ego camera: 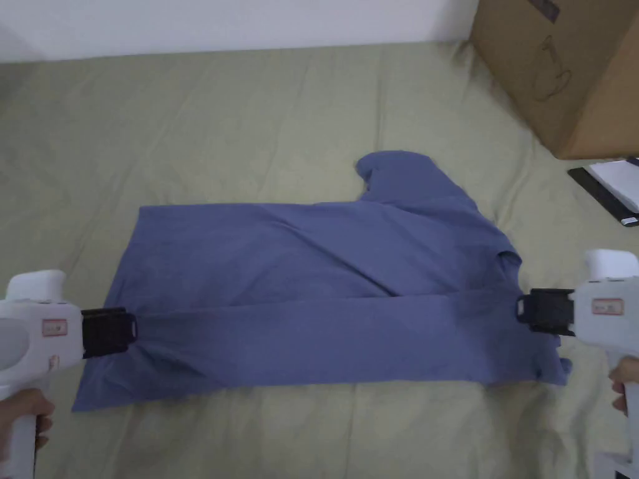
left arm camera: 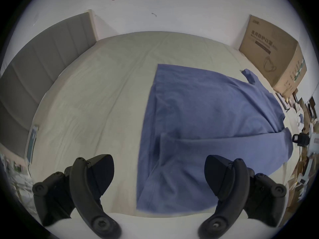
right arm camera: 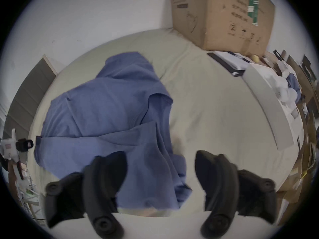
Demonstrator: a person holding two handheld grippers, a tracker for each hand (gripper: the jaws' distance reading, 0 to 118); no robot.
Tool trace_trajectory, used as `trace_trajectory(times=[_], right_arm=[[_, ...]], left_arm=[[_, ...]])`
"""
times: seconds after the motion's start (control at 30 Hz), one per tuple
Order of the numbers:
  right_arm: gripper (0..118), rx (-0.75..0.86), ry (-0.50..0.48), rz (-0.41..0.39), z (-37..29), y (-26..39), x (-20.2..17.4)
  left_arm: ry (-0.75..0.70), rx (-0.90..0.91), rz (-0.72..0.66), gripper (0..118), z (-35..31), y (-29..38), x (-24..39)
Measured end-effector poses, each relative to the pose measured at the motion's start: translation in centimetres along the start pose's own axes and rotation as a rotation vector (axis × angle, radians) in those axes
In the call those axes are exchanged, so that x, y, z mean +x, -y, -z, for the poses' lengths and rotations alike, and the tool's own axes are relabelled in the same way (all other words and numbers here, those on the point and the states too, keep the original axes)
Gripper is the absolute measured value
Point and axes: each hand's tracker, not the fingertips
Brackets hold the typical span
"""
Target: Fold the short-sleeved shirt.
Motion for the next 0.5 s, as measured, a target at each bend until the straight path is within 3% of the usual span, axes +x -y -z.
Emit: trace_trajectory(times=[0.07, 0.1, 0.17, 0.2, 0.37, 0.4, 0.43, 0.5], right_arm=[[41, 0.016, 0.0, -0.003, -1.8, 1.4, 0.2], [26, 0.015, -0.001, -0.006, -2.6, 2.1, 0.2], [5, 0.015, -0.001, -0.015, -3.7, 3.8, 0.0], [0, 0.014, -0.003, -0.016, -4.0, 4.7, -0.1], [0, -0.005, -0.026, 0.024, -4.5, 7.2, -0.7], [0, -0.006, -0.026, 0.028, -4.5, 7.5, -0.7], [0, -0.01, -0.024, 0.034, -4.4, 7.7, -0.8], [0, -0.019, -0.032, 0.054, -4.2, 7.8, -0.8]], left_arm=[[0.018, 0.028, -0.04, 92, -1.7, 1.7, -1.3], [0.019, 0.026, -0.046, 61, -2.6, 2.9, -1.7], [0.004, 0.009, -0.053, 9, -3.3, 5.0, -2.2], [-0.001, -0.013, -0.067, 0, -3.1, 6.1, -2.5], [0.109, -0.051, -0.136, 0, -2.3, 8.3, -2.9], [0.104, -0.044, -0.141, 11, -2.0, 8.1, -2.8], [0.096, -0.035, -0.144, 33, -1.7, 7.7, -2.5], [0.098, -0.025, -0.152, 91, -0.3, 6.6, -2.4]])
